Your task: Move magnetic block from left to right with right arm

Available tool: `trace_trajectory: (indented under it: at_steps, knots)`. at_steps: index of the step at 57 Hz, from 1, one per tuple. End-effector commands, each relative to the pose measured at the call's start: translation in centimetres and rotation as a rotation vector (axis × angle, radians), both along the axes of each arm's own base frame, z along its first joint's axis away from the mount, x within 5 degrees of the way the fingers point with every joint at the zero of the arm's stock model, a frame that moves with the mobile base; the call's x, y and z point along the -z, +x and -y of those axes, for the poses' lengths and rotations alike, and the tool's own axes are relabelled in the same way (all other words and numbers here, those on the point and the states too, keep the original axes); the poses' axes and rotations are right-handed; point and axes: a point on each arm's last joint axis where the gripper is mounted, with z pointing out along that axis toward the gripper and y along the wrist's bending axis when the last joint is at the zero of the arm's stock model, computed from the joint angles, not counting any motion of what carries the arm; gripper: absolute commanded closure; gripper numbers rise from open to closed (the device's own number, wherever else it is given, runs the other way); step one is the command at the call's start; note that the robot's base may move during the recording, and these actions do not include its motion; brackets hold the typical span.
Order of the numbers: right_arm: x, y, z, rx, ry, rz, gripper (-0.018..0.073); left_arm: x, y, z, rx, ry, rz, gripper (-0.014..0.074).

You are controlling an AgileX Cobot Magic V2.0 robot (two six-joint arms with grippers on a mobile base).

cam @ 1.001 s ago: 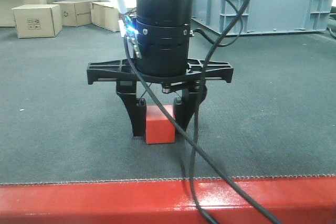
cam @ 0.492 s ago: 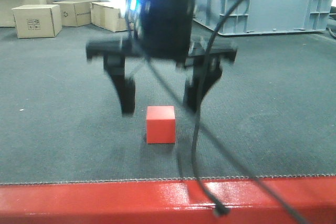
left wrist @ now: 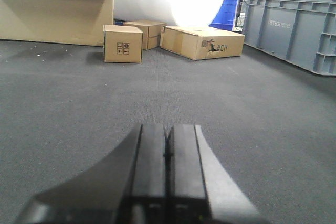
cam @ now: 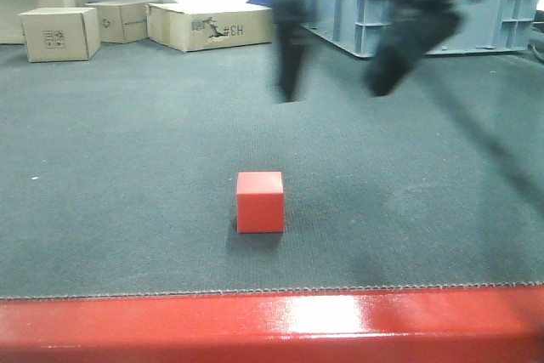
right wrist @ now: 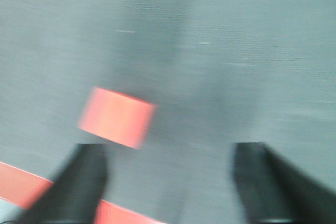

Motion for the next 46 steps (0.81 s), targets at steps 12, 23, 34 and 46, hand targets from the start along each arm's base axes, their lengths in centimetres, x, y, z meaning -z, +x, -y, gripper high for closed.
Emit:
trace_trajectory:
  at_steps: [12, 23, 34, 46]
  knots:
    - [-2.0, -3.6, 7.8, 0.038, 0.166, 0.32, 0.0501, -0.5, -0.2, -0.1, -0.01, -0.009, 0.09, 0.0722]
    - [-2.1, -6.4, 13.8, 0.259, 0.251, 0.609, 0.0503, -0.5, -0.2, -0.1, -0.01, -0.009, 0.09, 0.0722]
    - [-1.6, -9.8, 17.6, 0.359, 0.153, 0.913, 0.0503, -0.5, -0.2, -0.1, -0.01, -0.009, 0.09, 0.0722]
    - [-0.1, -13.3, 18.8, 0.411, 0.109, 1.086, 0.0503, -0.5, -0.2, -0.1, -0.01, -0.009, 0.09, 0.0722]
